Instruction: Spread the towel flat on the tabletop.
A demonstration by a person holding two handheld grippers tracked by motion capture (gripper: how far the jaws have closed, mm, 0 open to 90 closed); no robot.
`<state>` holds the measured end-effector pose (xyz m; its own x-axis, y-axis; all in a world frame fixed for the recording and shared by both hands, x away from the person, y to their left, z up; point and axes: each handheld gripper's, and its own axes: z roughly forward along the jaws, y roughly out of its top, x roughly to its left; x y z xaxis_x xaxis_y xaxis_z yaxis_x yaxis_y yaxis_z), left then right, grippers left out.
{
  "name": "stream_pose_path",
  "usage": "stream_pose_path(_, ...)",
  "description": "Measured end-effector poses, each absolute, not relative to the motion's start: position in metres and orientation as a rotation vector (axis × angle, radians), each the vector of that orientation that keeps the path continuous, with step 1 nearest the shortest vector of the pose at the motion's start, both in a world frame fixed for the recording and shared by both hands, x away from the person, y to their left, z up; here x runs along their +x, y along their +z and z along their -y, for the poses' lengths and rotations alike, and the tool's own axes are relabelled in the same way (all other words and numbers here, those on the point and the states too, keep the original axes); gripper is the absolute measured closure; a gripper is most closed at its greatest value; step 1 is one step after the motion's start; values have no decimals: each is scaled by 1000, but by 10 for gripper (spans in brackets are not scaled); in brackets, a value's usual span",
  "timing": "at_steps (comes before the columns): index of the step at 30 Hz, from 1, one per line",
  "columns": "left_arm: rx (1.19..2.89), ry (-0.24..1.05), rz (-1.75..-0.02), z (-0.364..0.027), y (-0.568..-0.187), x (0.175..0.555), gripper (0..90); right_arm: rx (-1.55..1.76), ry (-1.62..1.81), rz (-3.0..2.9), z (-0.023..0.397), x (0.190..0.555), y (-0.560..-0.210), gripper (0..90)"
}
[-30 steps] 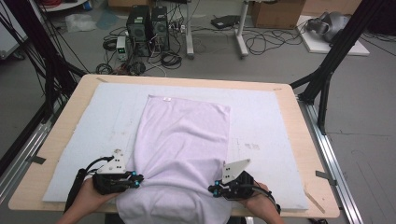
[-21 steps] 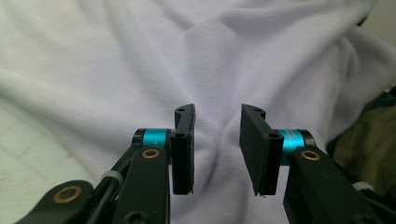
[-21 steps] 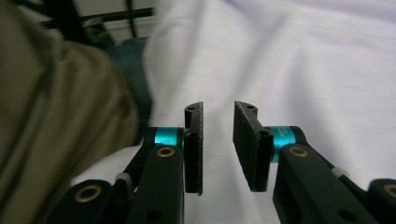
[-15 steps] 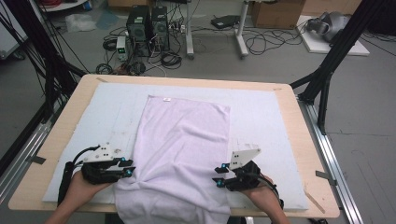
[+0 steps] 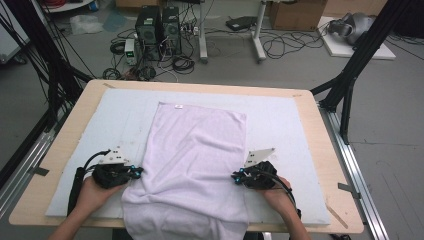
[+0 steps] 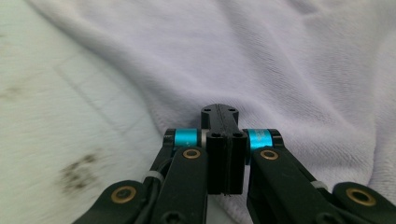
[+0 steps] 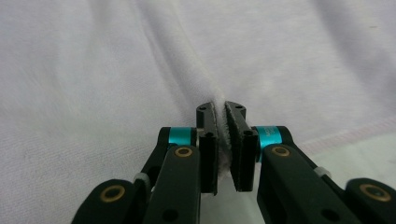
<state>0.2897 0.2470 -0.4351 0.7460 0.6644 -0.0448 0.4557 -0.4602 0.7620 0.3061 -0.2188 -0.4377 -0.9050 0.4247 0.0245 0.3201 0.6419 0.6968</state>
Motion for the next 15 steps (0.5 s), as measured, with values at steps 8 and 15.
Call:
stream_pose_path(8,2100,304,-795,-254,-429,281,720,652,1105,-2622,226,303,-425,666)
stream_pose_path(15,2163,249,-773,-241,-443,289,550,541,1197,-2651,214,286,-422,533)
